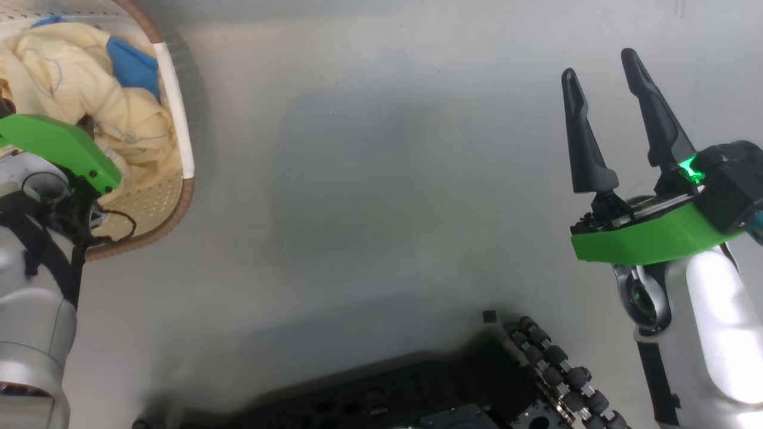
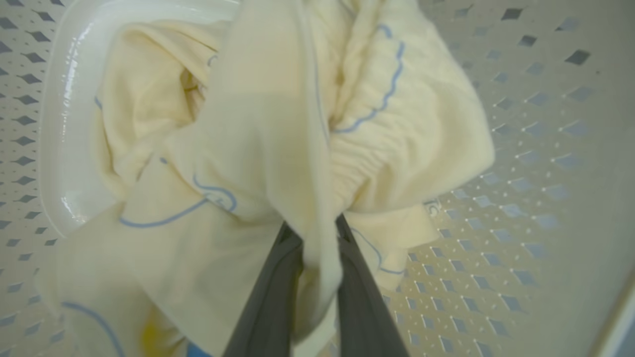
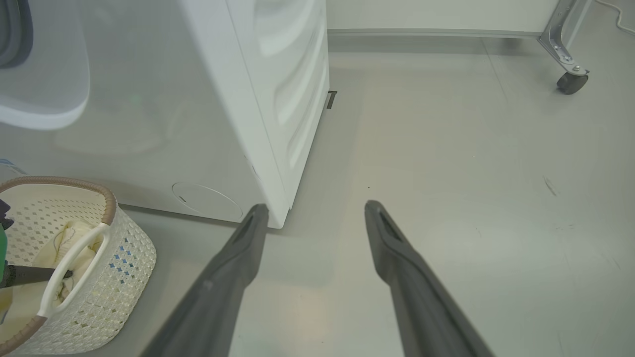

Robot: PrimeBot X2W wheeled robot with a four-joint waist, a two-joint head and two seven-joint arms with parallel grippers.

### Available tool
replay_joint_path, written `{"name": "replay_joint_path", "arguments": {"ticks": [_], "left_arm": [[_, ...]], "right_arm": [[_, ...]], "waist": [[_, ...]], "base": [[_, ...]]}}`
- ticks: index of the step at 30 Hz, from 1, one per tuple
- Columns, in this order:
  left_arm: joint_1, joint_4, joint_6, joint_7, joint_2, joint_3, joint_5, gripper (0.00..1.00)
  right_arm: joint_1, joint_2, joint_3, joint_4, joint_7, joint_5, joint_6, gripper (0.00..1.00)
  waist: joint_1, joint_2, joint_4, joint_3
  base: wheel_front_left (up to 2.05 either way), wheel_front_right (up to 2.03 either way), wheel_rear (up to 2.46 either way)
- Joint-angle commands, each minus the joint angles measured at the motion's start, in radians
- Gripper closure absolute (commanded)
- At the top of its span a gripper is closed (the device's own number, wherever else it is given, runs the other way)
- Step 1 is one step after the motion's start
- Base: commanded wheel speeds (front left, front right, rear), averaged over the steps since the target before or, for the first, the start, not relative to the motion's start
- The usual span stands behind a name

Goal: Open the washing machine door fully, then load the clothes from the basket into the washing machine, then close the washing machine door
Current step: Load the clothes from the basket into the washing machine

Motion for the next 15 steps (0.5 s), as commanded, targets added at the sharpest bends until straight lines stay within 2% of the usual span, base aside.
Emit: {"name": "replay_joint_path", "arguments": {"ticks": [1,10,15], "left_arm": [[0.041,-0.004,0.000,-0.039,0.034,0.005,-0.008,1.00],[0.074,0.000,0.002,-0.183,0.020,-0.031,0.012,1.00],[0.094,0.010,0.021,-0.278,0.013,-0.044,0.029,1.00]], "right_arm": [[0.026,-0.008,0.009,-0.022,-0.008,-0.006,0.001,0.00],[0.039,-0.008,-0.012,-0.012,0.000,-0.015,0.001,0.00],[0.051,-0.008,-0.024,-0.004,0.006,-0.019,0.001,0.00]], "waist": [[-0.0001,0.0000,0.012,-0.022],[-0.0001,0.0000,0.043,-0.104],[-0.0001,0.0000,0.059,-0.167]], "base": [[0.00,0.00,0.00],[0.00,0.00,0.00],[0.00,0.00,0.00]]}}
